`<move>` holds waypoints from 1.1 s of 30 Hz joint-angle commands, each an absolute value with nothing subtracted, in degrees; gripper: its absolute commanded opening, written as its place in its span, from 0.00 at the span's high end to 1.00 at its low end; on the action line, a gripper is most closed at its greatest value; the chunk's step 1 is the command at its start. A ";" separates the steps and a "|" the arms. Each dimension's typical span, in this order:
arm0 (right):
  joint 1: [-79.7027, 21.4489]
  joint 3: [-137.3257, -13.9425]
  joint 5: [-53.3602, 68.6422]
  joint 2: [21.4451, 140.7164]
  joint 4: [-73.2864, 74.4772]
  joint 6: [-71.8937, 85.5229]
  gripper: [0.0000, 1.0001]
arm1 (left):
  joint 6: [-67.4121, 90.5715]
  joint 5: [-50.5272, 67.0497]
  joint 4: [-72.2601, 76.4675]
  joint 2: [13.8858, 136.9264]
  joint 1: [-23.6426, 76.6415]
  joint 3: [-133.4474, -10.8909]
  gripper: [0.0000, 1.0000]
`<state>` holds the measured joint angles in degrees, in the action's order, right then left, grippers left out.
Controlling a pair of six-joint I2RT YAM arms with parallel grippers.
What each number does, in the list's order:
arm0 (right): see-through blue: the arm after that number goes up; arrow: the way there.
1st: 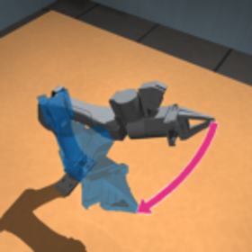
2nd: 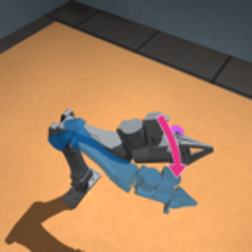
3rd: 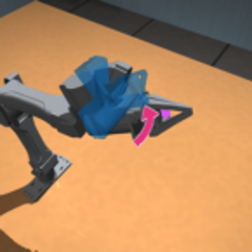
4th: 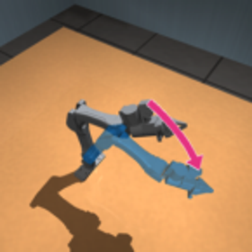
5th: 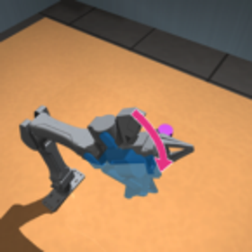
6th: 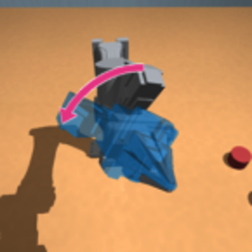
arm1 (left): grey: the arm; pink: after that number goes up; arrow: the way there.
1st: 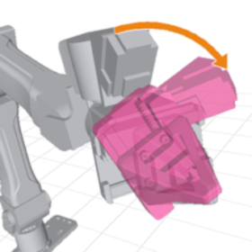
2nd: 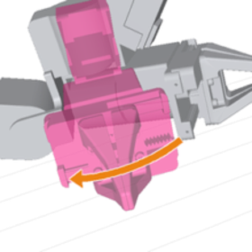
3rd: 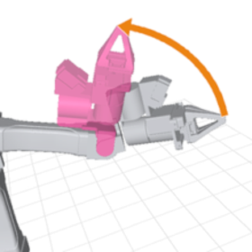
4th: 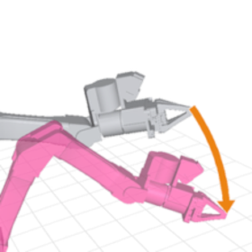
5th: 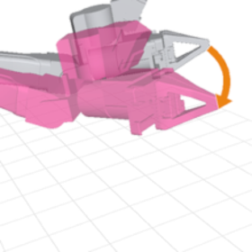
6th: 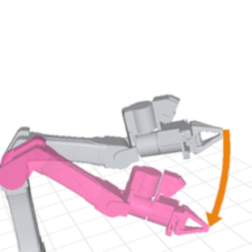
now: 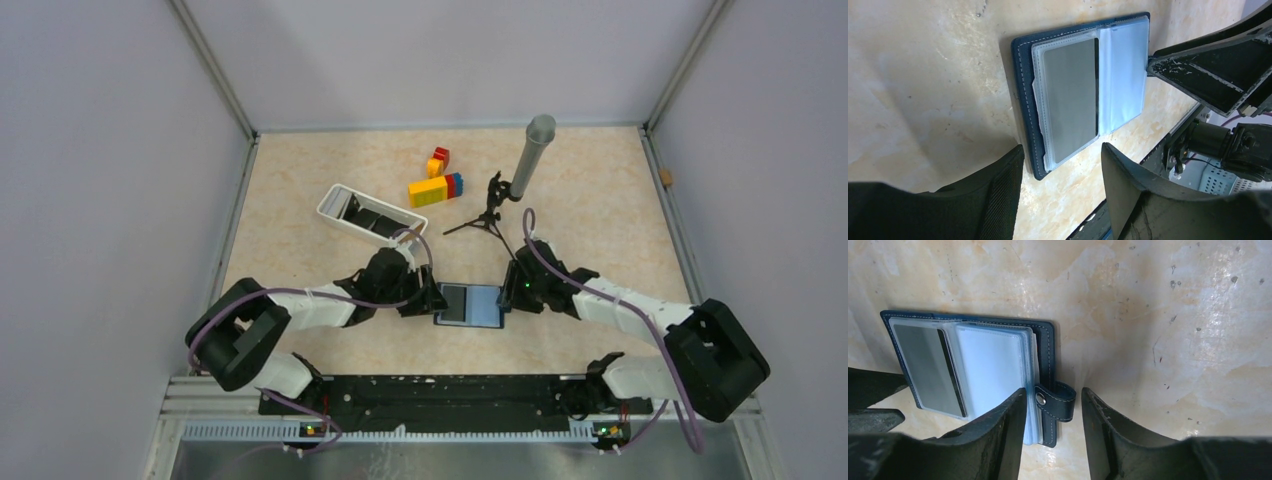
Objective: Put the credit cards into the card holder
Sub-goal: Insert the credit card into the card holder, then close the card holder at the center of the board.
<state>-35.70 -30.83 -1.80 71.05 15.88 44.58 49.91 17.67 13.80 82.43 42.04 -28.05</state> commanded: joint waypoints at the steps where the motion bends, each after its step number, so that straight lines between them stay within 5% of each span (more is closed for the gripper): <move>1: -35.24 -30.28 -1.53 72.22 14.43 44.55 0.59 | 49.77 18.64 14.34 84.28 42.19 -29.30 0.40; 13: -35.25 -27.28 5.62 75.39 5.12 46.12 1.00 | 48.86 18.66 19.22 79.37 42.19 -27.42 0.39; 26: -38.22 -28.36 8.94 83.06 -2.46 48.46 1.00 | 48.47 17.58 20.51 69.74 42.19 -27.35 0.39; 33: -39.88 -29.48 8.80 85.86 -4.14 49.61 1.00 | 48.65 20.96 26.38 76.29 42.19 -27.07 0.38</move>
